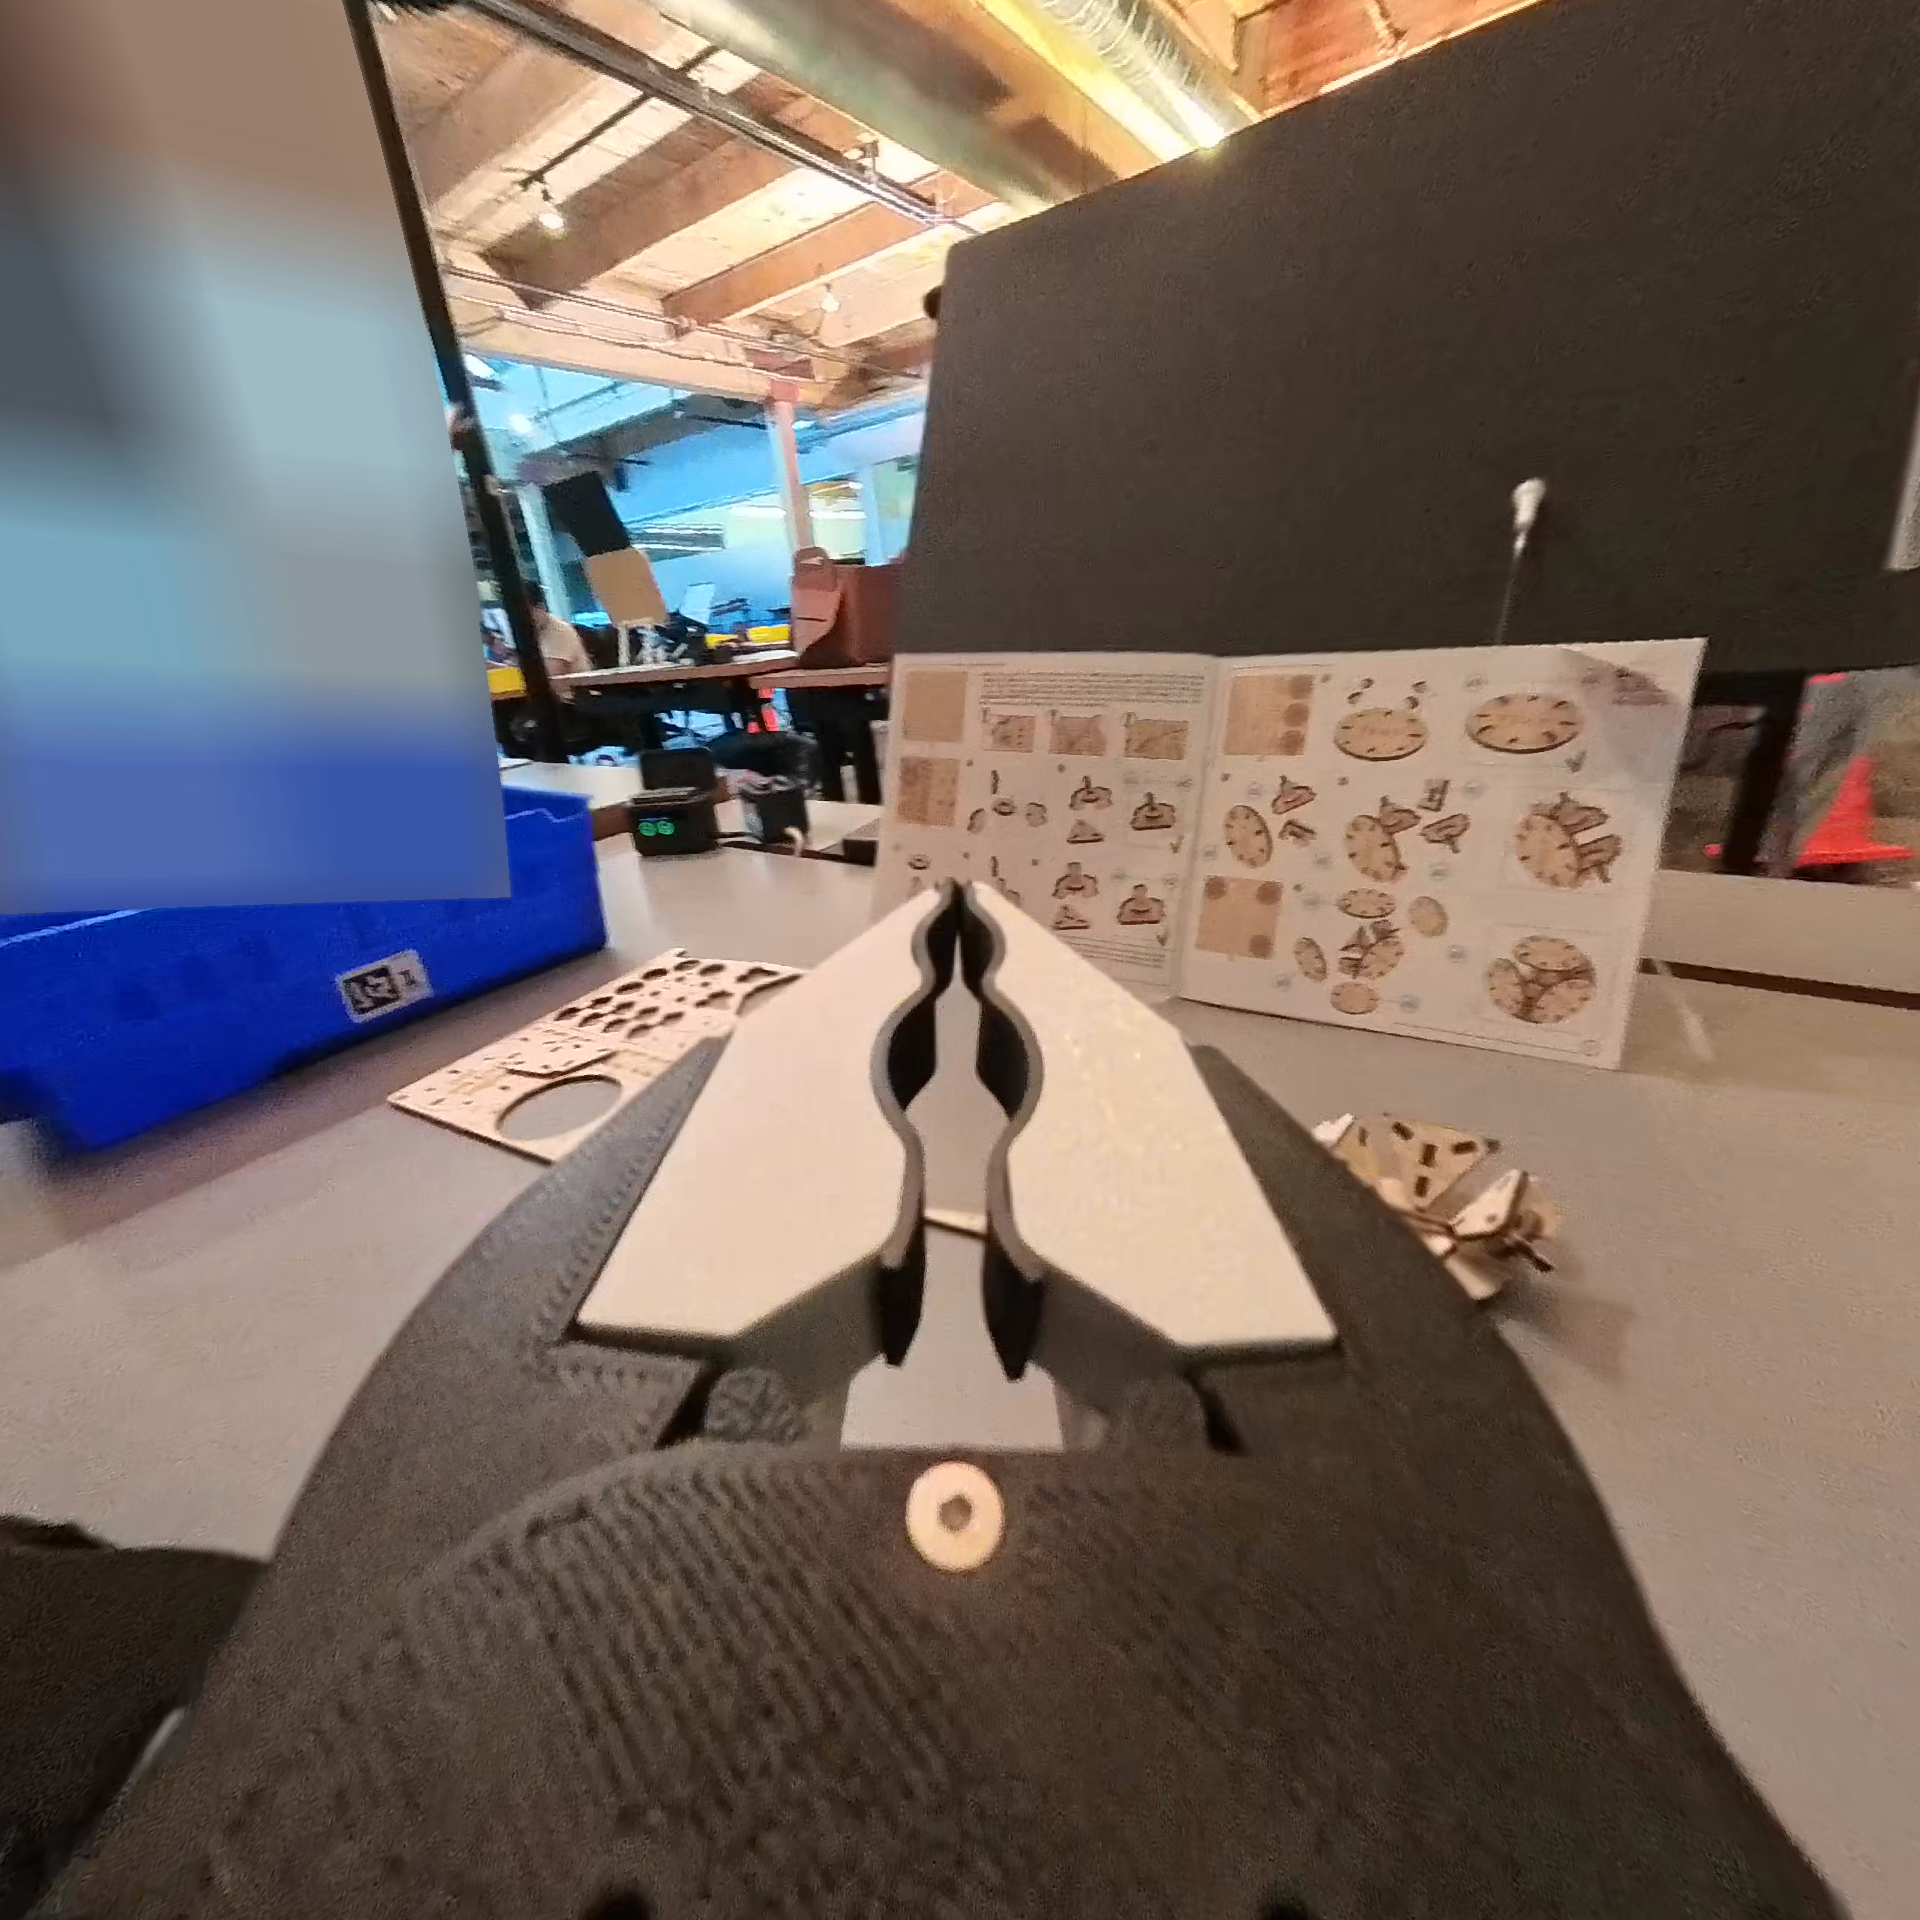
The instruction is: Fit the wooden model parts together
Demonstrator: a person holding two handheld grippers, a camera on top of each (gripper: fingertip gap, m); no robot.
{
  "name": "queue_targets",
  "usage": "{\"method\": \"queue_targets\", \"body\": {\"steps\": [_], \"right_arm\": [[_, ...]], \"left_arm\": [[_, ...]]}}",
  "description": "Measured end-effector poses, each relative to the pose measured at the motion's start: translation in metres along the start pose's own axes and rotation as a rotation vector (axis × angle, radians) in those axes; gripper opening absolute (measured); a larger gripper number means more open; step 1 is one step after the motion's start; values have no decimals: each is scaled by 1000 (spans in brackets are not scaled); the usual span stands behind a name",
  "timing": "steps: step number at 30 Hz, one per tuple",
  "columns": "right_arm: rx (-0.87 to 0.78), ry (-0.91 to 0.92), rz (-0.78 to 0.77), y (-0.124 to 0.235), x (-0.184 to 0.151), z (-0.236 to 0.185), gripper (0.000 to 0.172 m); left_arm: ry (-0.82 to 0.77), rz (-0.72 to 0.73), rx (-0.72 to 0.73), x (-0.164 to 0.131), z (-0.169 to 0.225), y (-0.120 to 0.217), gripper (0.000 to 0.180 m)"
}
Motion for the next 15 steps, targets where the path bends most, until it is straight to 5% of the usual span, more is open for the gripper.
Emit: {"method": "queue_targets", "body": {"steps": [8, 11, 15], "right_arm": [[-37, 34, 33, -3, 2, -6, 4], [-74, 72, -71, -9, -20, -5, 4], [-94, 71, 25, -8, 10, 0, 3]], "left_arm": [[-1, -1, -7, -1, 0, 0, 2], [3, 1, -16, -2, -1, 0, 2], [0, 1, -16, -2, -1, 0, 2]]}}
Point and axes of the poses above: each gripper's, where its closed fingertips meet, y back along the fingers, x out of its top, z = x × y across the jaws, the point moved 7 cm from there along y, back along the fingers
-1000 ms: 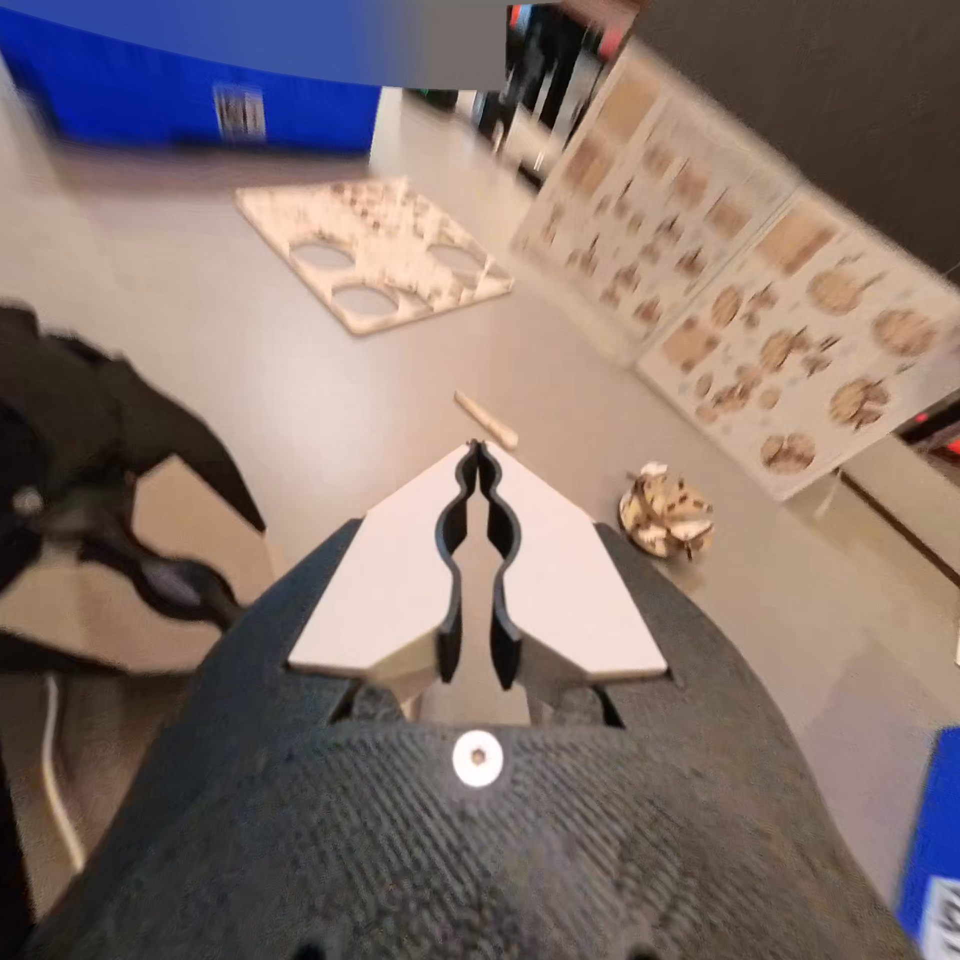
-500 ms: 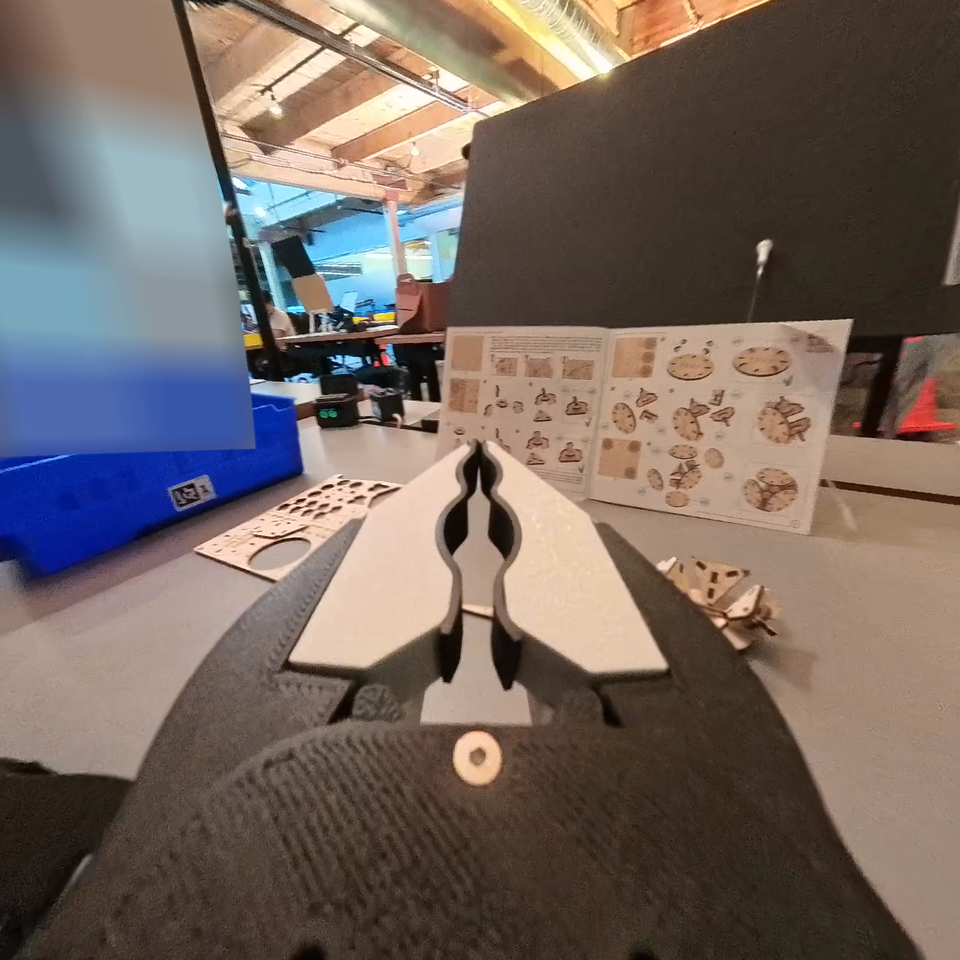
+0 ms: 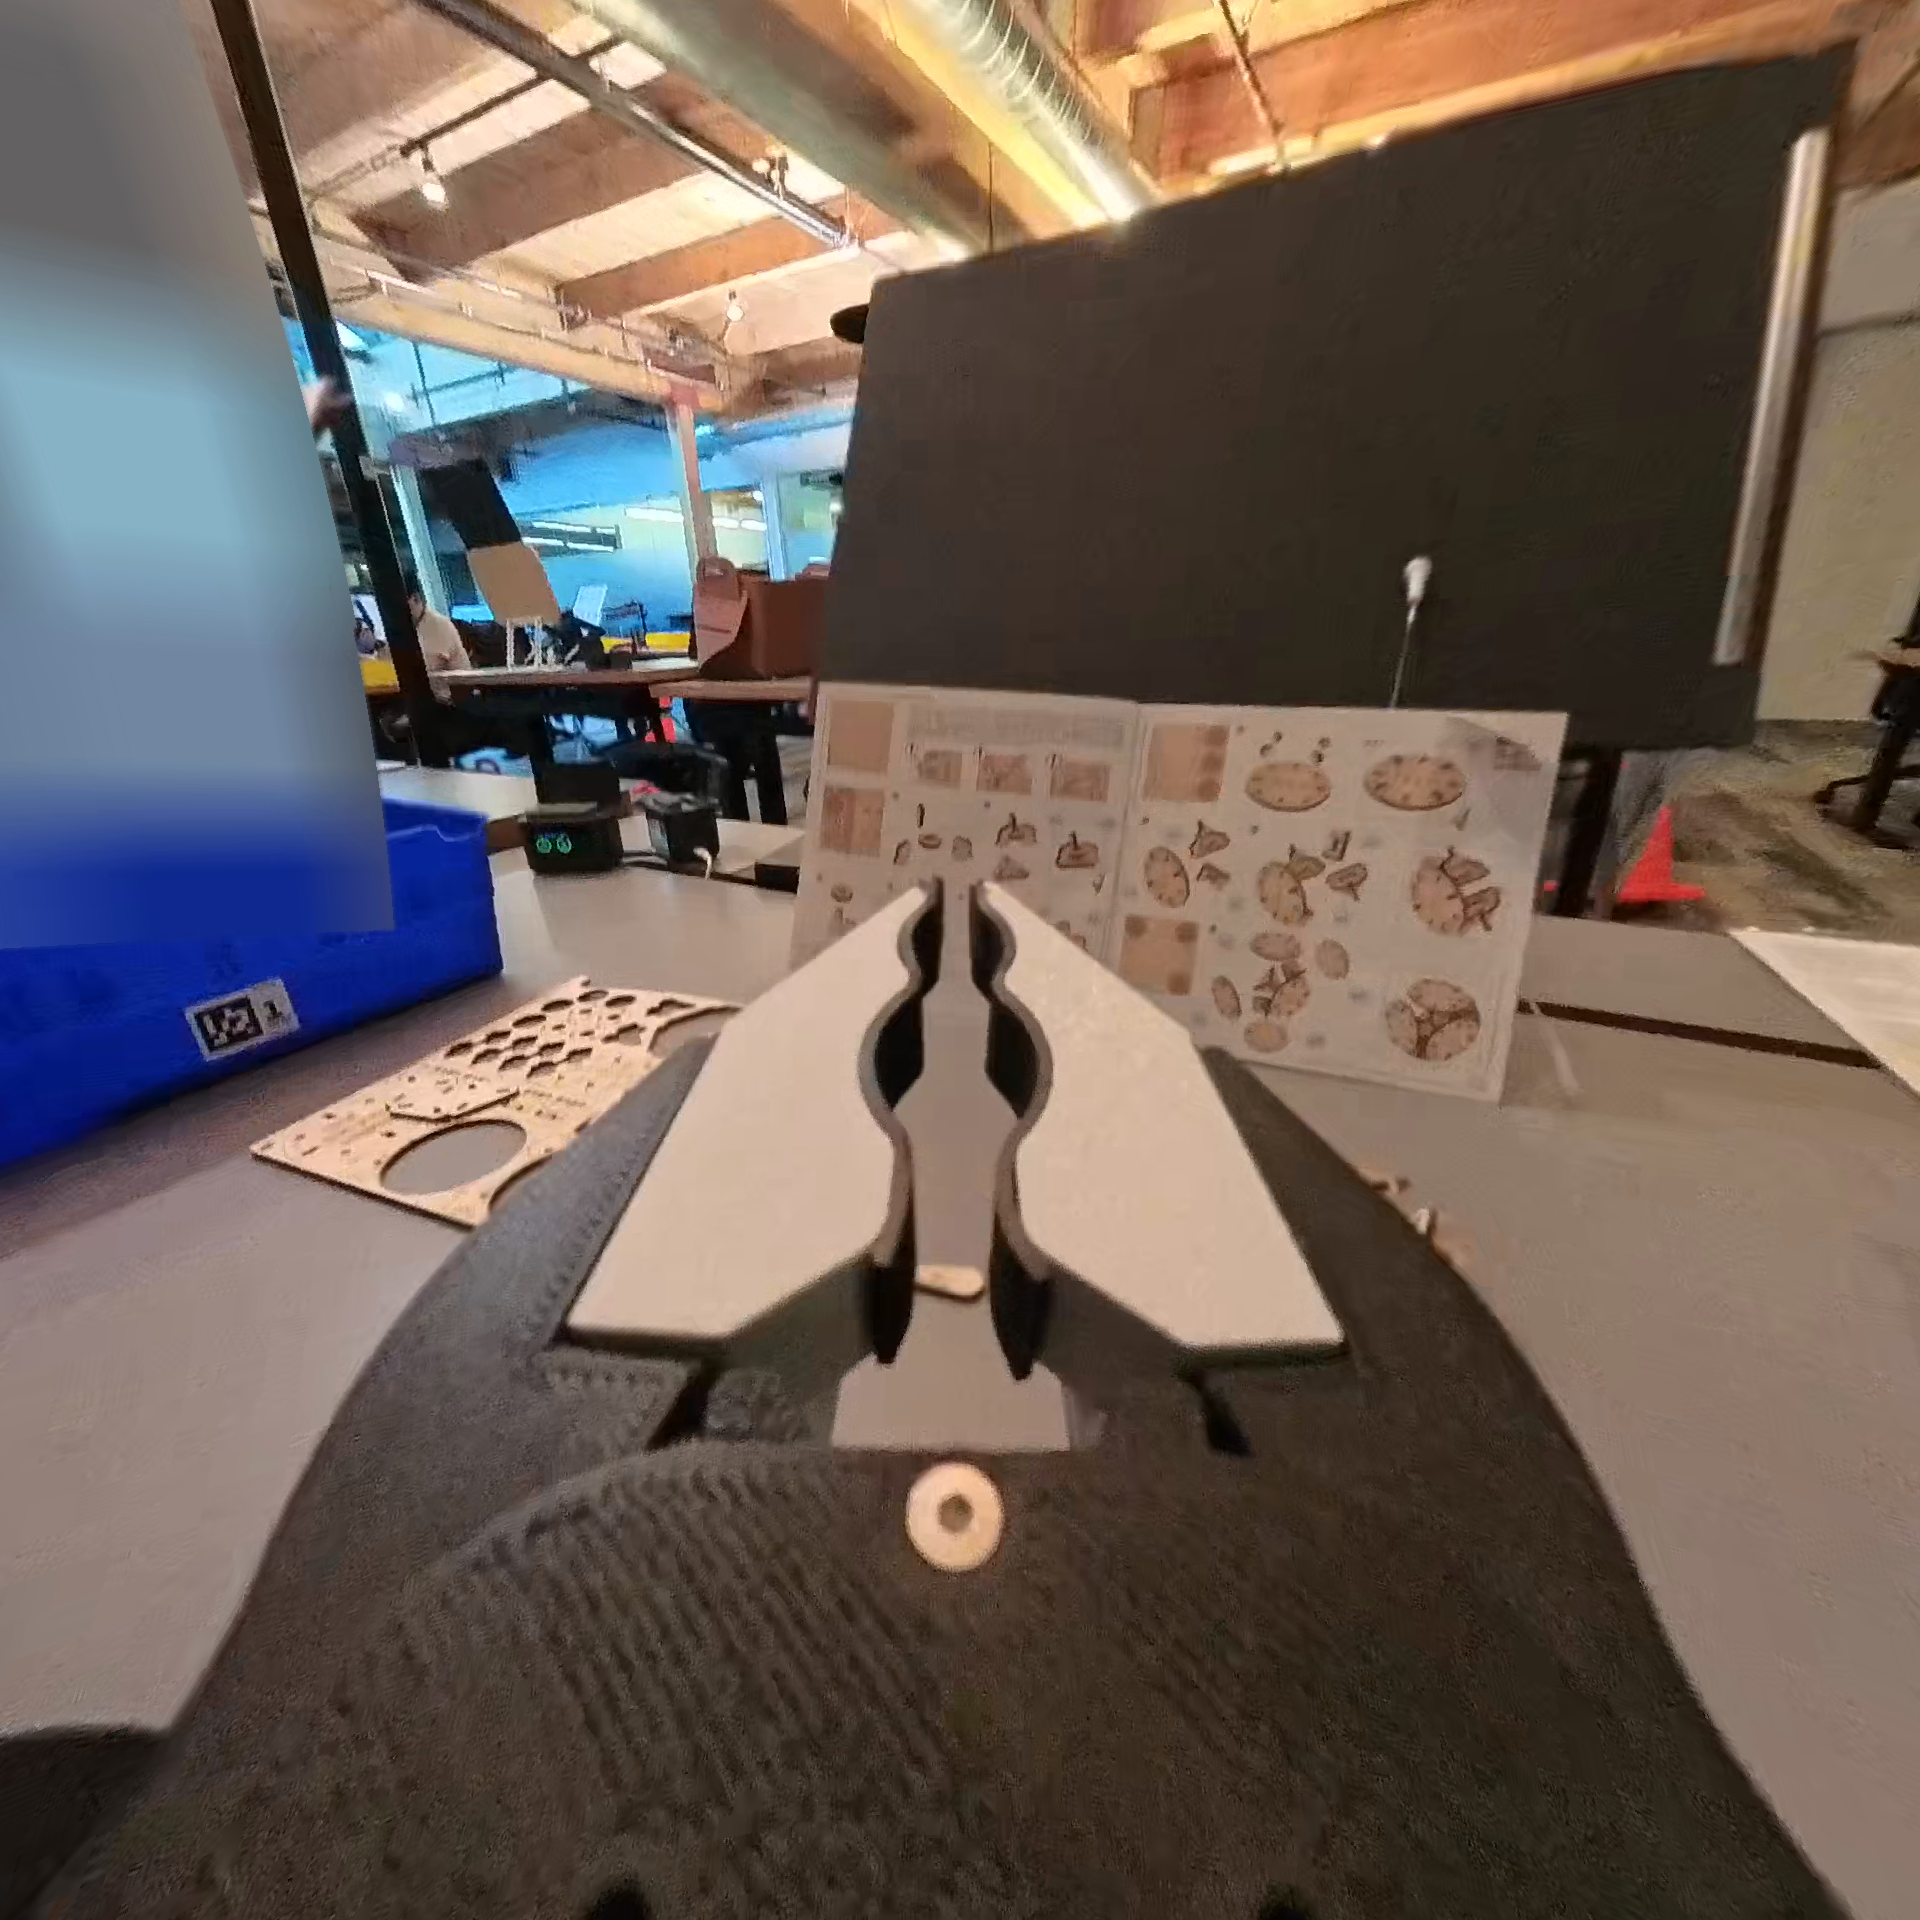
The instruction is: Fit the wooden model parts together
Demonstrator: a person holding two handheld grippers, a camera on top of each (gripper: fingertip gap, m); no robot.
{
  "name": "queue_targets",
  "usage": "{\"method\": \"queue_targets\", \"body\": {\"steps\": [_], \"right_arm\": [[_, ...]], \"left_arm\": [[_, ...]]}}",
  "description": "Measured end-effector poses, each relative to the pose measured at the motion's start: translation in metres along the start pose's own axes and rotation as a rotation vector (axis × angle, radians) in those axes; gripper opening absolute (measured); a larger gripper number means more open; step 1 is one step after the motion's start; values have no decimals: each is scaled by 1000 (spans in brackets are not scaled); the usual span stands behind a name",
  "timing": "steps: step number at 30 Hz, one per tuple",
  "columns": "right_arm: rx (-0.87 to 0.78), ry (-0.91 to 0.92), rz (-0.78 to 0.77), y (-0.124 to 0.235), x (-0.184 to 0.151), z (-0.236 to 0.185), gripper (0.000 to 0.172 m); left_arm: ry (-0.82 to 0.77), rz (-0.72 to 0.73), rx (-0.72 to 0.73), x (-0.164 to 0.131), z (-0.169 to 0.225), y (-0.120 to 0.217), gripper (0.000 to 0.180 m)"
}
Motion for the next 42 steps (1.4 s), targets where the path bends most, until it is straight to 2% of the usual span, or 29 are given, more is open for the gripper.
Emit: {"method": "queue_targets", "body": {"steps": [2, 6, 11, 15, 20, 25, 30, 34, 36, 39, 42], "right_arm": [[13, 5, 13, 1, 5, -3, 3], [25, 32, -66, 0, -27, -7, 0], [8, 41, 20, 3, 3, -3, 0], [41, 30, -80, 3, -28, -7, 0], [11, 21, 16, 2, 1, 1, 0], [70, -14, -79, 1, -27, -9, 0], [39, 12, 6, -2, -2, -4, 0], [88, -16, -83, -1, -28, -10, 0], [80, 57, -51, 1, -19, -14, 0], [60, 51, 3, -1, -2, -8, 0], [79, 28, -53, 0, -21, -10, 0]], "left_arm": [[5, 0, -5, 0, 0, 0, 2], [10, 1, -9, 0, -1, 0, 2], [9, 0, -9, 0, -1, 0, 2], [11, 1, -11, 0, -1, 0, 2], [6, 0, -6, 0, -1, 0, 2], [8, 0, -8, 0, 0, 0, 2], [4, 0, -4, 0, 0, 1, 2], [11, 2, -12, 1, 0, 2, 2], [9, 1, -11, 1, 1, 1, 2], [4, 2, -4, 1, 0, 0, 2], [6, 3, -7, 2, 0, 2, 2]]}}
Point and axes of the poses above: each gripper's, where its closed fingertips meet, y back along the fingers, x out of its top, z = x × y across the jaws, the point moved 7 cm from there along y, back along the fingers
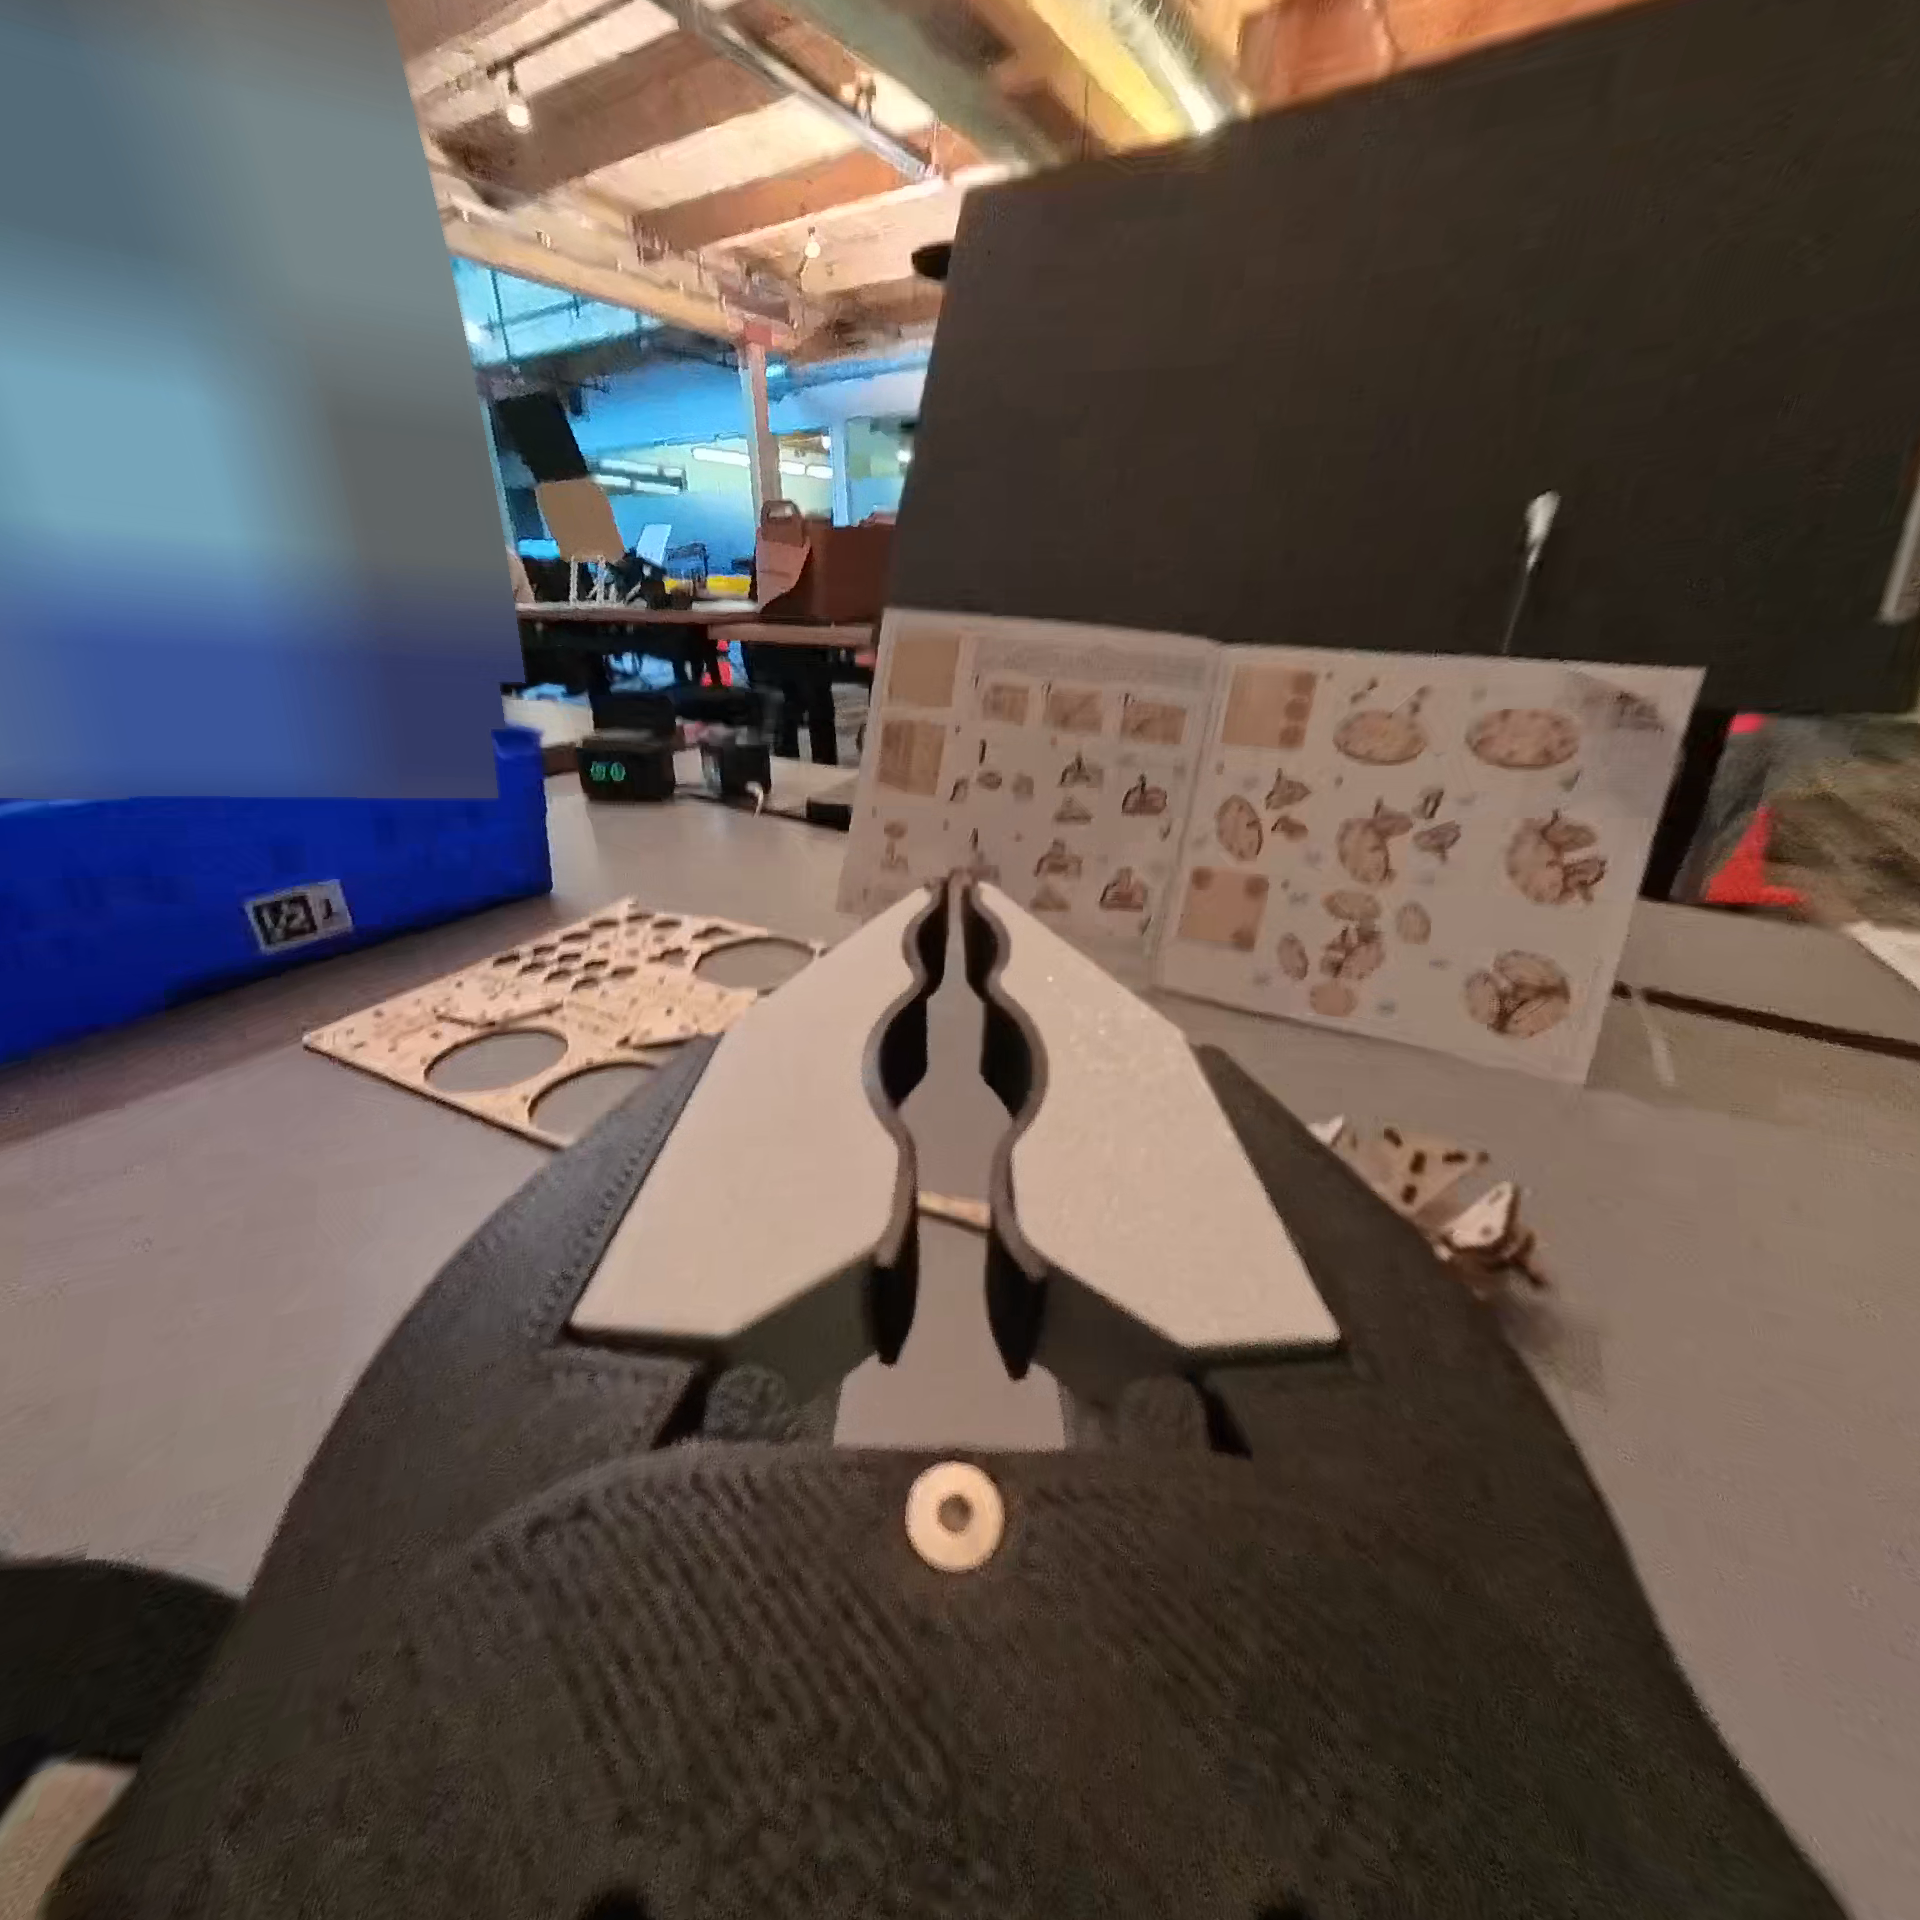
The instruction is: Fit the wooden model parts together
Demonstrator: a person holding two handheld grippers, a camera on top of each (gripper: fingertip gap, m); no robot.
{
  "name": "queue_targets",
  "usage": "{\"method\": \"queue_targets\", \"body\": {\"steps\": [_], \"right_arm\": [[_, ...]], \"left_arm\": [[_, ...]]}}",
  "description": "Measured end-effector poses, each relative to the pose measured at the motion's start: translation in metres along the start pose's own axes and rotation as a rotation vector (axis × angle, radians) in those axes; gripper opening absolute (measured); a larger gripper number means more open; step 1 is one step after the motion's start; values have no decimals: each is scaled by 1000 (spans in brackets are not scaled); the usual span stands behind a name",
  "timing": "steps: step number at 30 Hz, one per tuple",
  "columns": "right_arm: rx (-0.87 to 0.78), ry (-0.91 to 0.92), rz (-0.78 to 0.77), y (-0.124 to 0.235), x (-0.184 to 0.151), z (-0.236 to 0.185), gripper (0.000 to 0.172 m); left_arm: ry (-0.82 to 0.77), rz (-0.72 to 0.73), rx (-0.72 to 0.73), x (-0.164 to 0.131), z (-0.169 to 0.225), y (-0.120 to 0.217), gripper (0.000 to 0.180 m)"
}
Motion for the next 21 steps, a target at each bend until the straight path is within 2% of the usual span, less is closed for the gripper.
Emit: {"method": "queue_targets", "body": {"steps": [2, 6, 10, 15, 18, 21], "right_arm": [[13, 24, -3, 2, -5, -4, 2], [-25, 9, 67, 3, 19, 5, 0], [22, -3, -45, 3, -10, -1, 0], [13, 36, -3, 4, 6, 1, 0], [15, -13, -36, 3, -9, 4, 1], [15, -2, -40, 8, -6, 4, 1]], "left_arm": [[4, 0, -5, 0, 0, -1, 2], [-6, 1, 7, 0, 0, -2, 2], [-2, 4, 1, 0, -3, -4, 2], [-16, 2, 15, 0, -3, -4, 2], [-11, 3, 10, 1, -5, -5, 2], [-4, 4, 4, -1, -4, -3, 2]]}}
Point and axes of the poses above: each gripper's, where its closed fingertips meet, y back along the fingers, x out of its top, z = x × y across the jaws, the point moved 7 cm from there along y, back along the fingers
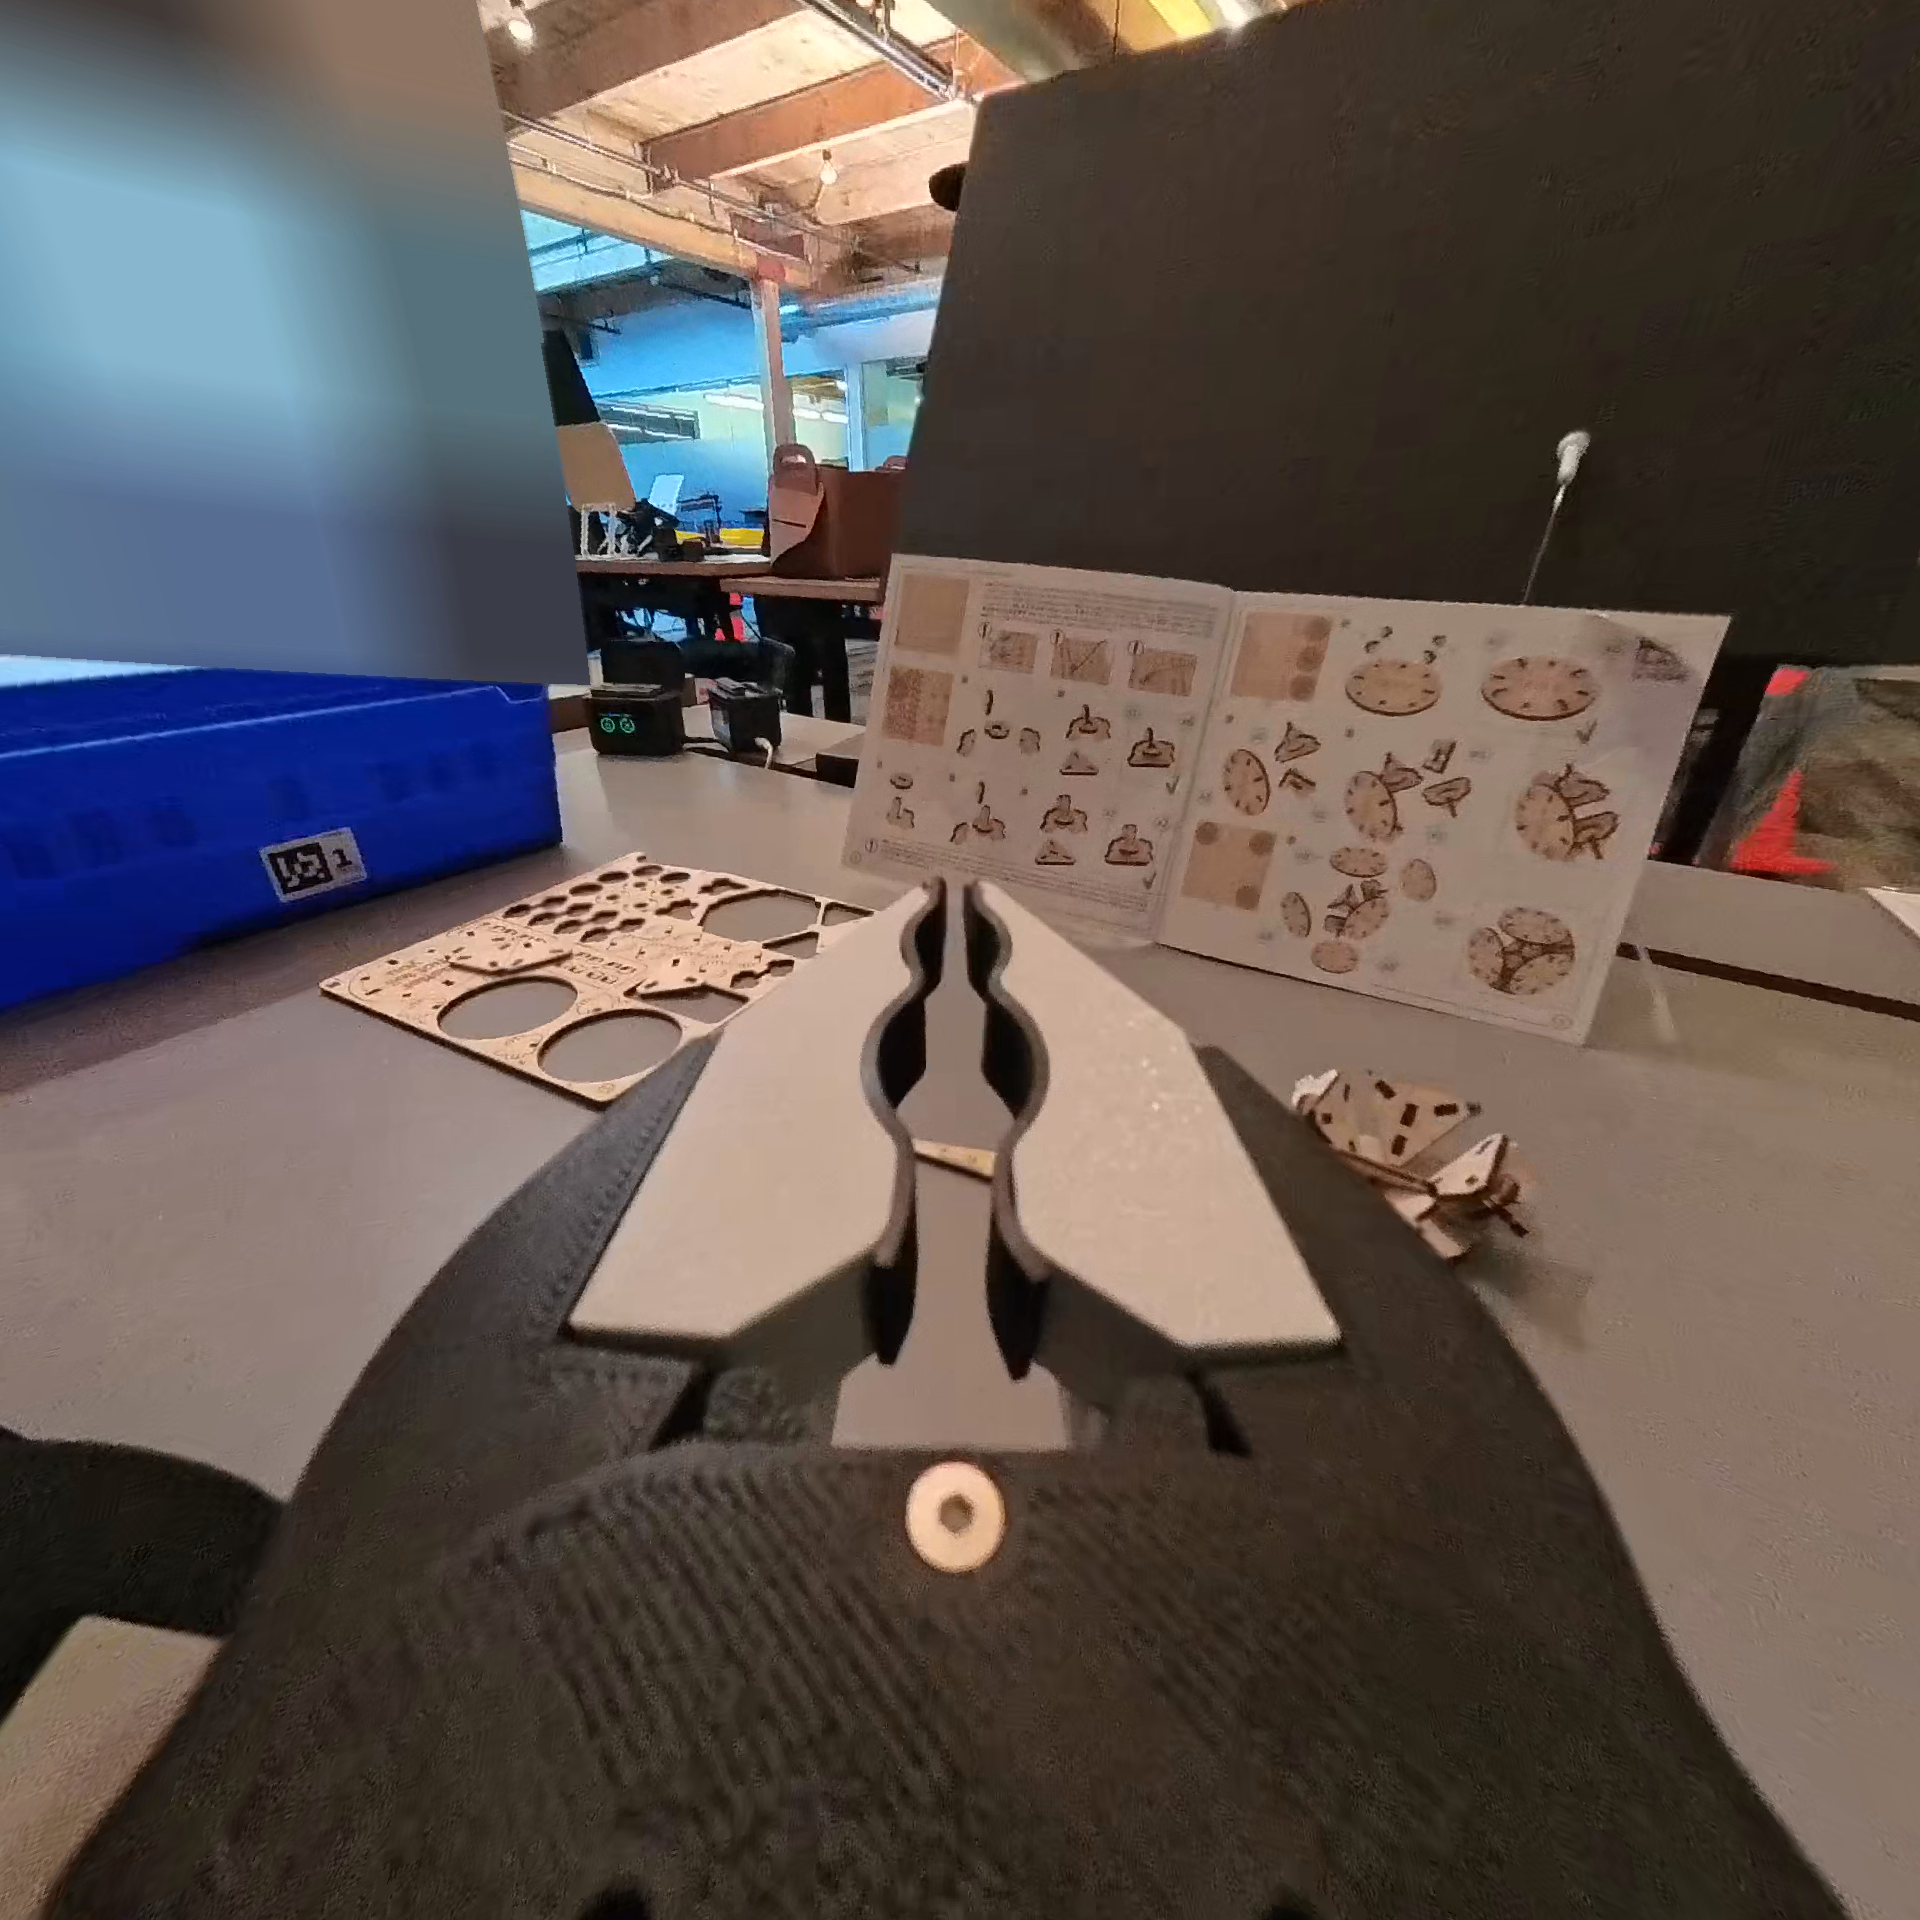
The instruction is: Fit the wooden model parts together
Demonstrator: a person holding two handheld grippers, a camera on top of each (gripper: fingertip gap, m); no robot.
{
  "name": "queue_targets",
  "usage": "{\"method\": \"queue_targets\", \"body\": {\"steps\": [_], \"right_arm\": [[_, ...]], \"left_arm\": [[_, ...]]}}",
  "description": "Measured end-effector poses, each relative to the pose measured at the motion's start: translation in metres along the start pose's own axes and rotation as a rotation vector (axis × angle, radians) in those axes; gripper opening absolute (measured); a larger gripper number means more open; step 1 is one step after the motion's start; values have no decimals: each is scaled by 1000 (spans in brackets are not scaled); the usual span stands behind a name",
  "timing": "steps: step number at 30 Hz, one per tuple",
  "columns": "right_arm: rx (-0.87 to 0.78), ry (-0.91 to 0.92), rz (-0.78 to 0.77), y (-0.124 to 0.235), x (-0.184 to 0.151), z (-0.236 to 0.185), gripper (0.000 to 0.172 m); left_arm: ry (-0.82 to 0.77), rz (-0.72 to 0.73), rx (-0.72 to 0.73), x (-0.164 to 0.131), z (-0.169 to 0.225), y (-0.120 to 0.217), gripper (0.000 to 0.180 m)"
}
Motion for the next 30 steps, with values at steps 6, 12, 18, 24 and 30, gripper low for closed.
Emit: {"method": "queue_targets", "body": {"steps": [6, 12, 18, 24, 30], "right_arm": [[-57, 25, 29, 11, 24, 20, 4], [-29, 24, -173, 2, -3, 32, 17], [316, 144, -348, -28, -31, 33, 77], [694, 29, -477, -34, -35, 47, 51], [845, 39, -558, 6, -44, 40, 6]], "left_arm": [[-1, 0, 2, 4, 1, -1, 2], [101, -45, 5, -13, -29, -4, 1], [314, -29, -25, -37, -90, 3, 0], [545, 233, -316, -41, -134, 16, 0], [491, 281, -449, -43, -125, 12, 0]]}}
Point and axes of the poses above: each gripper's, where its closed fingertips meet, y back along the fingers, x out of its top, z = x × y across the jaws, the point moved 7 cm from there along y, back along the fingers
